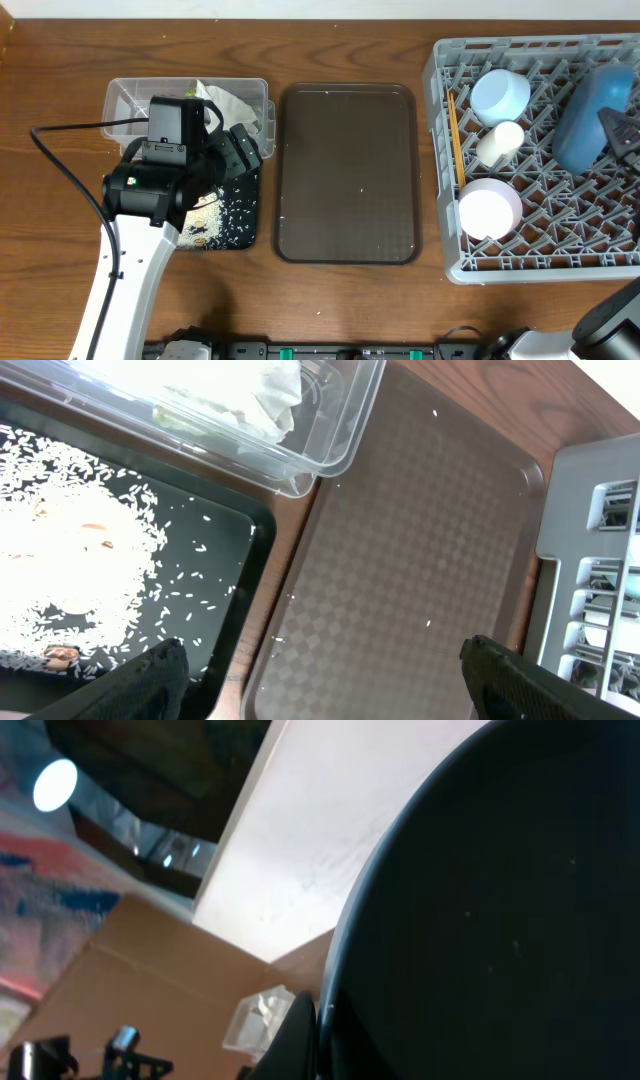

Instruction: Sort waste into correct bins and load items into the dishwasher rack

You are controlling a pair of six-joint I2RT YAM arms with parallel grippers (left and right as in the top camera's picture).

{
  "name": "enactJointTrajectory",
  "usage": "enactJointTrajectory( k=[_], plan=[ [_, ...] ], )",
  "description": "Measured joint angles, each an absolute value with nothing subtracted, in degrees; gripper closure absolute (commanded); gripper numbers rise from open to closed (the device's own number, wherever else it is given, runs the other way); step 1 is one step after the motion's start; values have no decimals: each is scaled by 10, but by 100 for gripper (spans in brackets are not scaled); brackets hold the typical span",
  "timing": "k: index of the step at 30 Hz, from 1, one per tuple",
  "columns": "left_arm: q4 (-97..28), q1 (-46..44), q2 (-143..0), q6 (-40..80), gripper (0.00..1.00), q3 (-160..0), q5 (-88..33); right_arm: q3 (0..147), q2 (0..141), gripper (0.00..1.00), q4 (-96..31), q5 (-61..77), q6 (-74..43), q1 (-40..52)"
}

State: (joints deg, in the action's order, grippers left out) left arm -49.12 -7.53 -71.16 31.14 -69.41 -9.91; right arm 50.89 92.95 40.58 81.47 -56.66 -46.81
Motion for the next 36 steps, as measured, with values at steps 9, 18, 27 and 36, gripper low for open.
enactJointTrajectory(
  k=[9, 18, 27, 36],
  plan=[
    [-491, -75, -712, 311, 10, -694, -99, 510, 930, 64, 398, 808, -674, -531],
    [-491, -75, -712, 311, 10, -694, -99, 510, 930, 59, 399, 811, -702, -573],
    [-491, -75, -712, 311, 10, -694, -99, 510, 930, 56, 408, 811, -716, -588],
    [-491, -75, -712, 311, 10, -694, -99, 509, 931, 55, 603, 820, -773, -506]
  ],
)
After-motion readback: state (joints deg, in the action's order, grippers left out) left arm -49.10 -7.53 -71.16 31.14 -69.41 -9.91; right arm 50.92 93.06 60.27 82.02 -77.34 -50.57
